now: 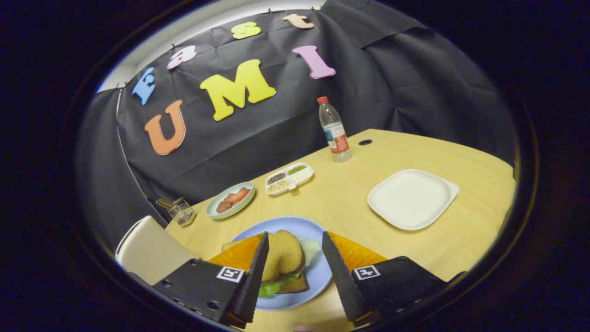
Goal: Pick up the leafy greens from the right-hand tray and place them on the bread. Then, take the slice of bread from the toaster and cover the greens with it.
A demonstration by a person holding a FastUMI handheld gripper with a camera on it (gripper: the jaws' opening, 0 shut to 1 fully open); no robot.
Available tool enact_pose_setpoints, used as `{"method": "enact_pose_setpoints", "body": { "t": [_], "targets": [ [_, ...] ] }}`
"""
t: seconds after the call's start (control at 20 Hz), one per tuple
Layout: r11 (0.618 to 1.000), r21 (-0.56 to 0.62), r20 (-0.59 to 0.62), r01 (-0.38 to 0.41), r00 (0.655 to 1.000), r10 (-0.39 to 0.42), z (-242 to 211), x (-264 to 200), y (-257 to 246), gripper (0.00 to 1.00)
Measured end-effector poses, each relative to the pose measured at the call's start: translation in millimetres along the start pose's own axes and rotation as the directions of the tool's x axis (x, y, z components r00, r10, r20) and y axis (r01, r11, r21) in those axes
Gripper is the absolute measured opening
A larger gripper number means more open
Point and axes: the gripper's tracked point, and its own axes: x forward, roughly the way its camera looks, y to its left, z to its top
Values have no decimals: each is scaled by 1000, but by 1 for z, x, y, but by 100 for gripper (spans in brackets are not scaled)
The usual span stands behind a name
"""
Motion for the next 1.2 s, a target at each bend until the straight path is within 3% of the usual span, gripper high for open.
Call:
{"method": "enact_pose_setpoints", "body": {
  "t": [0.1, 0.3, 0.5, 0.8, 1.2],
  "targets": [
    [999, -38, 59, 18, 998, -15, 19, -21, -6, 71],
    [987, -148, 171, 56, 985, -30, 54, -77, -13, 87],
    [965, -251, 262, 70, 965, -1, 74, -145, -9, 95],
    [954, -300, 269, 22, 961, 62, 27, -232, -3, 96],
    [950, -312, 294, -5, 950, 102, -23, -285, -1, 96]
  ]
}}
